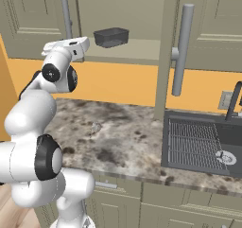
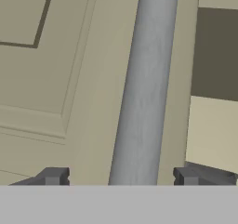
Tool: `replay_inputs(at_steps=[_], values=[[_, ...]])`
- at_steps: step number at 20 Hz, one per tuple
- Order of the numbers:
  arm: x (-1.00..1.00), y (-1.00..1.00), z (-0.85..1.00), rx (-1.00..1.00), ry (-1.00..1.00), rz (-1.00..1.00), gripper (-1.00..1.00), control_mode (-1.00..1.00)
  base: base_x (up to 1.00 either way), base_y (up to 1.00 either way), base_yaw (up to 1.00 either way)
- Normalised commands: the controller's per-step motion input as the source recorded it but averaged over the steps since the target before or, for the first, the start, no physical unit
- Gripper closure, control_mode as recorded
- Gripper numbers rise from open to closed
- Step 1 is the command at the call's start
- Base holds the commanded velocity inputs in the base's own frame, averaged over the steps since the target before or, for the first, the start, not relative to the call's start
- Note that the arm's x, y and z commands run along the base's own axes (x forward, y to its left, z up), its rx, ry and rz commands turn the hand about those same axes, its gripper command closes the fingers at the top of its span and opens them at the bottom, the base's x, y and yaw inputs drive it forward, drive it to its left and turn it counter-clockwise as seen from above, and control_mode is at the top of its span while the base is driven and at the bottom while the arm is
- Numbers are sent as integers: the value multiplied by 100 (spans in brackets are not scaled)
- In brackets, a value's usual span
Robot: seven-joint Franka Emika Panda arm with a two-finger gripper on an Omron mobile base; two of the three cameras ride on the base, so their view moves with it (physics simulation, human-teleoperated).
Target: Retrieve the tupperware from the cabinet, then place the raw meat into the tupperware to avoid contamination.
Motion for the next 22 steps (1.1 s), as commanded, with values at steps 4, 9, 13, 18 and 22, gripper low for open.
replay_inputs(at_steps=[4, 9, 13, 18, 22], values=[[16, 2, -3, 0, 0, 0, 100, -100, 0, 0, 0], [15, 0, -4, 0, 0, 0, 100, -100, 0, 0, 0], [16, 16, -6, 0, 0, -1, 100, -100, 0, 0, 0], [11, 41, -11, -1, 0, -6, 100, -100, 0, 0, 0], [10, 52, -14, -2, 0, -9, 100, -100, 0, 0, 0]])
